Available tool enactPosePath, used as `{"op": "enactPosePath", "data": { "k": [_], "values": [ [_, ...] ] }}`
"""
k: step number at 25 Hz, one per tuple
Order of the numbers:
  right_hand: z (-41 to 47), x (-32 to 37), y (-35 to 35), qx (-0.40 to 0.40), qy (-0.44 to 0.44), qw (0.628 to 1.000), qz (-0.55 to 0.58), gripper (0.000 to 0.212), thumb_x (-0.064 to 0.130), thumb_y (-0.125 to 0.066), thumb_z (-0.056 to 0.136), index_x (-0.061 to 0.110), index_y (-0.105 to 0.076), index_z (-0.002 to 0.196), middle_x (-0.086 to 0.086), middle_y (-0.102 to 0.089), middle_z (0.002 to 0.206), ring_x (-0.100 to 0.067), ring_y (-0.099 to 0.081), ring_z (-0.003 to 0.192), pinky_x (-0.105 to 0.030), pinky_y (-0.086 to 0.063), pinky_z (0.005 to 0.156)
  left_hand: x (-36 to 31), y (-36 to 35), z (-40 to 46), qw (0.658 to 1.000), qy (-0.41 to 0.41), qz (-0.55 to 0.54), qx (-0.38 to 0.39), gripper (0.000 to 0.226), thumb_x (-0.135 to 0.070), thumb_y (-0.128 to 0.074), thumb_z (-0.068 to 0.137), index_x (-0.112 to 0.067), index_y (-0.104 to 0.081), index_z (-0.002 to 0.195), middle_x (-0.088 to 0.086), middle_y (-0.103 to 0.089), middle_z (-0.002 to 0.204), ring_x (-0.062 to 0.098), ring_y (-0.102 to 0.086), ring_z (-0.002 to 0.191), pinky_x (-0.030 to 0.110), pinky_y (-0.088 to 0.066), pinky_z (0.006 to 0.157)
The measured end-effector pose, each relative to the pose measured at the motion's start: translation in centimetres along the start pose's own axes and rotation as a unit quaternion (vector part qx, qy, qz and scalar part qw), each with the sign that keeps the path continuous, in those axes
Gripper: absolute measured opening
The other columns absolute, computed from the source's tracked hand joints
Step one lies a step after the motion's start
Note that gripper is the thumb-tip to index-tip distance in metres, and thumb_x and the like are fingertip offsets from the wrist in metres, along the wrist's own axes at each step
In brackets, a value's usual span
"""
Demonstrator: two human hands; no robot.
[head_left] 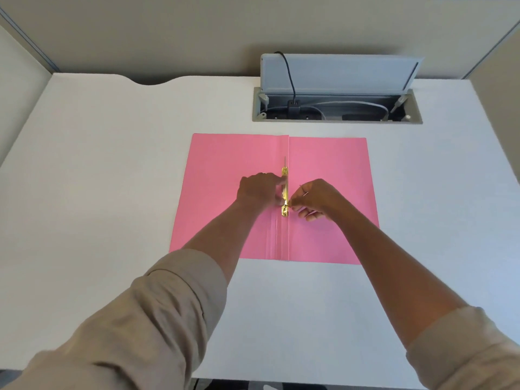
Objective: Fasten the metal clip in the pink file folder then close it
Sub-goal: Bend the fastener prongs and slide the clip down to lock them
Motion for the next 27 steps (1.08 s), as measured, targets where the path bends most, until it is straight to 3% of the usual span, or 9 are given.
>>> {"op": "enactPosePath", "data": {
  "k": [7,11,13,18,24,27],
  "values": [
    [-1.3,-0.8,-1.6,-0.055,-0.001,0.991,0.120,0.024,0.022,-0.069,0.092,-0.002,-0.069,0.092,-0.018,-0.073,0.081,-0.023,-0.058,0.062,-0.025,-0.050,0.053,-0.5,0.0,0.0,1.000,-0.010,0.026,-0.010,0.053,-0.041,-0.067,0.086,-0.037,-0.052,0.137,-0.004,-0.064,0.126,0.024,-0.060,0.115,0.039,-0.039,0.093],
    [-1.4,-1.5,-2.2,-0.110,0.036,0.992,0.052,0.003,0.005,-0.071,0.082,0.003,-0.073,0.084,-0.018,-0.076,0.080,-0.027,-0.069,0.059,-0.036,-0.063,0.064,-0.5,-0.1,0.1,0.999,-0.017,0.030,-0.014,0.052,-0.038,-0.069,0.085,-0.036,-0.054,0.135,-0.003,-0.066,0.121,0.026,-0.061,0.111,0.039,-0.038,0.089],
    [-1.6,-2.2,-2.3,-0.157,0.056,0.986,0.000,0.009,0.007,-0.066,0.082,0.012,-0.074,0.081,-0.011,-0.075,0.074,-0.032,-0.073,0.068,-0.042,-0.063,0.071,-0.5,-0.2,0.1,0.999,-0.019,0.029,-0.017,0.052,-0.038,-0.070,0.085,-0.036,-0.054,0.135,-0.002,-0.067,0.117,0.027,-0.062,0.108,0.039,-0.037,0.088],
    [-2.9,-3.2,-3.6,-0.256,0.120,0.958,-0.056,0.026,0.010,-0.056,0.080,0.024,-0.077,0.086,0.003,-0.073,0.073,-0.022,-0.066,0.068,-0.032,-0.056,0.063,-0.2,-0.4,0.2,1.000,-0.021,0.012,-0.017,0.053,-0.036,-0.072,0.085,-0.036,-0.055,0.135,-0.001,-0.070,0.111,0.028,-0.063,0.104,0.038,-0.036,0.085],
    [-3.1,-3.9,-4.8,-0.277,0.133,0.949,-0.070,0.023,0.015,-0.060,0.083,0.028,-0.078,0.090,0.009,-0.075,0.082,-0.017,-0.067,0.074,-0.028,-0.052,0.061,-0.2,-0.5,0.2,0.999,-0.027,0.008,-0.021,0.055,-0.039,-0.073,0.085,-0.035,-0.054,0.136,-0.001,-0.069,0.111,0.028,-0.063,0.103,0.039,-0.036,0.085],
    [-3.3,-3.9,-5.4,-0.280,0.144,0.945,-0.091,0.024,0.016,-0.059,0.084,0.028,-0.077,0.093,0.008,-0.074,0.090,-0.019,-0.066,0.078,-0.032,-0.054,0.066,-0.1,-0.5,0.2,0.999,-0.027,0.003,-0.021,0.056,-0.040,-0.073,0.084,-0.036,-0.054,0.136,-0.002,-0.069,0.112,0.027,-0.063,0.104,0.040,-0.035,0.085]
  ]
}}
Point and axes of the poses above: each hand's wrist, its own z-axis towards the middle knuckle, its own y-axis out of the back of the hand, x = y × z, the point moved 5 cm from there along z, towards the middle knuckle
